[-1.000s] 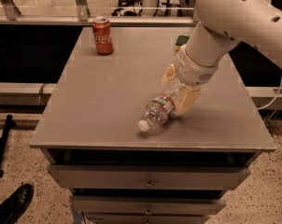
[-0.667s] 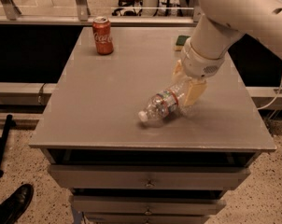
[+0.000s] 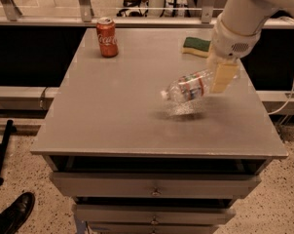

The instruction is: Move water bottle near coke can

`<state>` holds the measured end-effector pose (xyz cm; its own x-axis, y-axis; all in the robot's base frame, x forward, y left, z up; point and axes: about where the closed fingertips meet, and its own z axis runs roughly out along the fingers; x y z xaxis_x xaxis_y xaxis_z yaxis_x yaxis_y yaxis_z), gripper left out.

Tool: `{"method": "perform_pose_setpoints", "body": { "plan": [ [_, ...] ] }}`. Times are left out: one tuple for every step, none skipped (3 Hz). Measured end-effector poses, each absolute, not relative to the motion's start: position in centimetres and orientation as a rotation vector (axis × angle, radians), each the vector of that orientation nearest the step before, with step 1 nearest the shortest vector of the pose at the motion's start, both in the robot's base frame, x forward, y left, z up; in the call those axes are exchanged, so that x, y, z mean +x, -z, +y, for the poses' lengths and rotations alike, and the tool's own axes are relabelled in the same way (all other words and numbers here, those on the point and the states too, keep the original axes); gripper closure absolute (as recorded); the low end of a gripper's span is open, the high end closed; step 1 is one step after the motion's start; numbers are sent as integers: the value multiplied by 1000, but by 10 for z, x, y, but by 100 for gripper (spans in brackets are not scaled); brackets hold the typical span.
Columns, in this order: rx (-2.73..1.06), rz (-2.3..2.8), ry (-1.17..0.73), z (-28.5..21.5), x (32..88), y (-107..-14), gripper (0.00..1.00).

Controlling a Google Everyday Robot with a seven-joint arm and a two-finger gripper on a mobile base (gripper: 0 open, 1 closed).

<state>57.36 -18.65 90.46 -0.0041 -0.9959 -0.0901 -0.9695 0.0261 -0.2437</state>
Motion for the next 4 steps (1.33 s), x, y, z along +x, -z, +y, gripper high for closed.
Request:
{"method": "perform_pose_setpoints", "body": {
  "plan": [
    [-1951,2104,197,-198,580,-924,100],
    [-1960,2101,194,-196,580,-922,100],
    [-1941,2091,204,-194,586,-923,100],
    [-1916,2047,256,-187,618,-929,100]
  ]
}}
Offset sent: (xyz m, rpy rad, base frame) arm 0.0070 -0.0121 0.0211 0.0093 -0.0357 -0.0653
